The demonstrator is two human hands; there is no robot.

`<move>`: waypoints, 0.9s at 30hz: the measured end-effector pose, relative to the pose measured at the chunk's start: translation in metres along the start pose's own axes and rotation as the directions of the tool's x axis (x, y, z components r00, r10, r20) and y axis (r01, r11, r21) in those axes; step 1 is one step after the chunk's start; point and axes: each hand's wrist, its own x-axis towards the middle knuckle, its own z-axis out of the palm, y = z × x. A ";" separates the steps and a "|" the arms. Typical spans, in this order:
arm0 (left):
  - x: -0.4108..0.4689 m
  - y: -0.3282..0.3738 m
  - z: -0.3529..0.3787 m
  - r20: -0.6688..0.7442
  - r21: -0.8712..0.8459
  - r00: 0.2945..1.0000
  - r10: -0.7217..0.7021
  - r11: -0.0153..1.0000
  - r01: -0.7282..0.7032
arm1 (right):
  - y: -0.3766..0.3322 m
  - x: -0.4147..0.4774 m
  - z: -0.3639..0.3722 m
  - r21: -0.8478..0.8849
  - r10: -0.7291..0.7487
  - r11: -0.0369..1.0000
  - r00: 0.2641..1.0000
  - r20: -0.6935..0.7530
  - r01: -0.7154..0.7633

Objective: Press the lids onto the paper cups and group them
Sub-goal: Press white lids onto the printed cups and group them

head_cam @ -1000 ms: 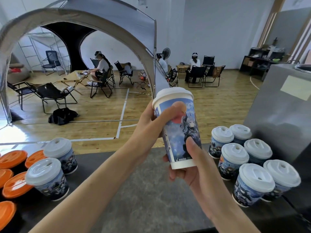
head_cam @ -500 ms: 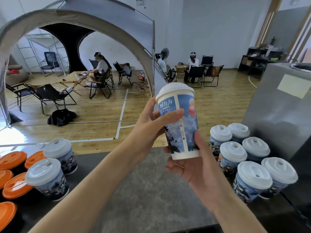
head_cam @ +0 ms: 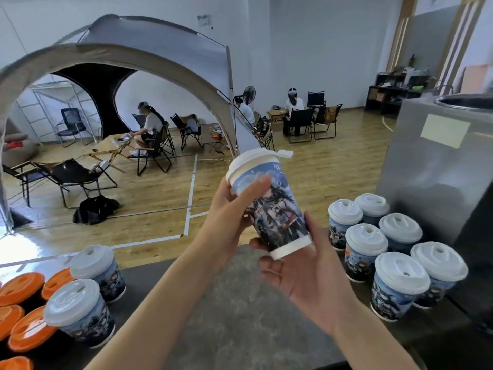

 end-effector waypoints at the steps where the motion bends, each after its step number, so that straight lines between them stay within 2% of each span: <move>1: 0.001 -0.001 0.000 -0.034 0.024 0.999 0.006 1.000 -0.005 | 0.001 0.002 0.000 -0.008 -0.024 1.000 0.999 -0.025 0.024; 3: 0.002 -0.004 0.000 -0.048 0.051 0.999 0.006 0.999 -0.004 | 0.002 0.006 0.000 -0.018 -0.057 0.998 0.996 -0.075 0.056; 7: 0.004 -0.004 -0.004 0.047 -0.033 0.999 -0.026 0.999 0.028 | 0.002 0.009 -0.004 0.008 -0.025 1.000 0.993 -0.113 0.026; 12: 0.008 -0.014 -0.003 -0.075 0.050 0.996 0.037 0.998 -0.034 | 0.006 0.009 -0.008 0.030 -0.050 0.998 0.988 -0.143 0.055; 16: 0.010 -0.012 -0.004 0.044 -0.073 0.999 -0.030 0.997 0.033 | 0.009 0.009 -0.010 0.019 0.032 0.999 0.996 -0.086 -0.031; 20: 0.010 -0.021 -0.002 -0.046 -0.011 0.999 0.000 1.000 0.000 | 0.011 0.011 -0.013 -0.007 0.007 1.000 0.992 -0.126 -0.008; 22: 0.010 -0.022 -0.003 -0.023 0.021 1.000 0.005 1.000 -0.005 | 0.009 0.011 -0.014 -0.056 -0.022 0.998 0.988 -0.150 0.014; 24: 0.011 -0.020 -0.006 0.010 -0.005 1.000 -0.004 1.000 0.004 | 0.007 0.010 -0.018 -0.080 -0.031 0.997 0.987 -0.155 0.019; 27: 0.015 -0.021 -0.009 -0.064 -0.039 0.998 0.023 0.999 -0.026 | 0.003 0.012 -0.020 -0.143 -0.071 0.989 0.983 -0.170 0.047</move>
